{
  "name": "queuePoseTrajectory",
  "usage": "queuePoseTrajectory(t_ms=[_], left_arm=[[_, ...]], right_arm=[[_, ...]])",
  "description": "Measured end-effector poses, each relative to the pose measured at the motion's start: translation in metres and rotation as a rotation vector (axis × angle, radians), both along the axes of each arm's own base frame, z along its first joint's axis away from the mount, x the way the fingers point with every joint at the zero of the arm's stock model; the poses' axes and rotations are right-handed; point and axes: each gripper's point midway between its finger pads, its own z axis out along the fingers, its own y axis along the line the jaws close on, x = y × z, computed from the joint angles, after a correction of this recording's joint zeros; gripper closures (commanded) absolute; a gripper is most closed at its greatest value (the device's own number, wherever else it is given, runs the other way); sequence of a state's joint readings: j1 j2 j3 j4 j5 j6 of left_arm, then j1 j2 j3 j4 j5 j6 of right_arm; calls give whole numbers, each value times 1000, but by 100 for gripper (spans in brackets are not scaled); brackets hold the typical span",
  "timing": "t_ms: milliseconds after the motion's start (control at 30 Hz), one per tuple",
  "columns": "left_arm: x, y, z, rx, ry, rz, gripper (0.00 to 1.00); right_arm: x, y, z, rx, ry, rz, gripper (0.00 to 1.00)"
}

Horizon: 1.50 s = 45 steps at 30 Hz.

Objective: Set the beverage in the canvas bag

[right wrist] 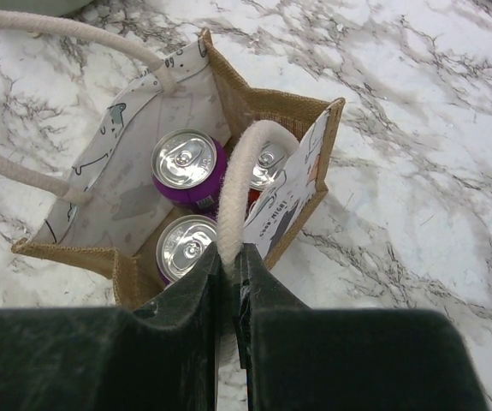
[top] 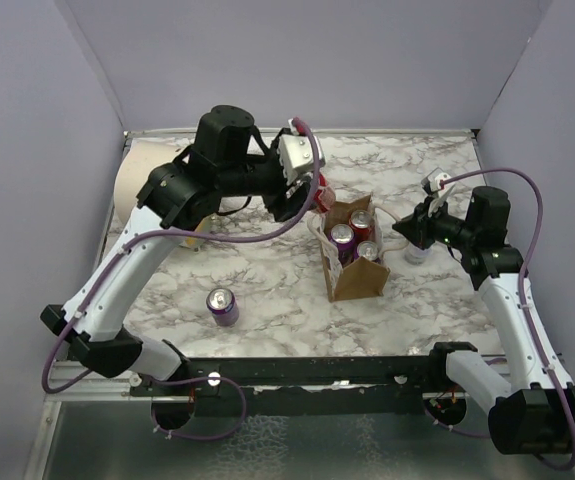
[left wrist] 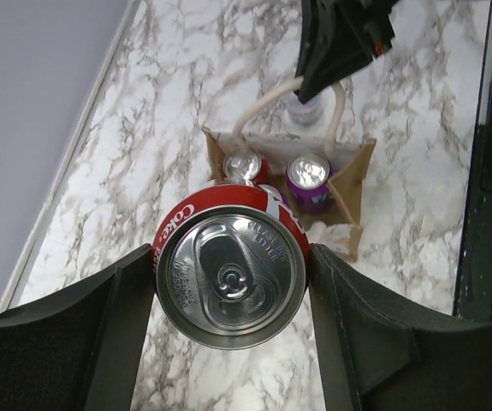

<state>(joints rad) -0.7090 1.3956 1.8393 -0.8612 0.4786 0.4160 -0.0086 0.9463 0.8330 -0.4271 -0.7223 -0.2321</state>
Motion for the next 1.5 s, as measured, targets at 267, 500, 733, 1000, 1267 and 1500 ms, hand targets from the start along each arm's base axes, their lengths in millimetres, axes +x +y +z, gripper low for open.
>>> queuePoseTrajectory(t_ms=[267, 500, 733, 1000, 1267, 1500], left_arm=[[26, -37, 17, -96, 51, 23, 100], [36, -70, -9, -101, 146, 3, 100], [50, -87, -47, -82, 219, 18, 100], [57, -105, -107, -12, 305, 10, 100], [45, -109, -158, 69, 393, -12, 100], [30, -116, -159, 70, 404, -77, 100]], right_arm=[[0, 1, 0, 3, 0, 4, 99], [-2, 1, 4, 10, -7, -1, 99], [-4, 0, 9, 15, -17, -12, 99], [-4, 0, 8, 16, -14, -18, 99], [-2, -3, 7, 6, -6, -37, 99], [1, -5, 6, 1, 5, -47, 99]])
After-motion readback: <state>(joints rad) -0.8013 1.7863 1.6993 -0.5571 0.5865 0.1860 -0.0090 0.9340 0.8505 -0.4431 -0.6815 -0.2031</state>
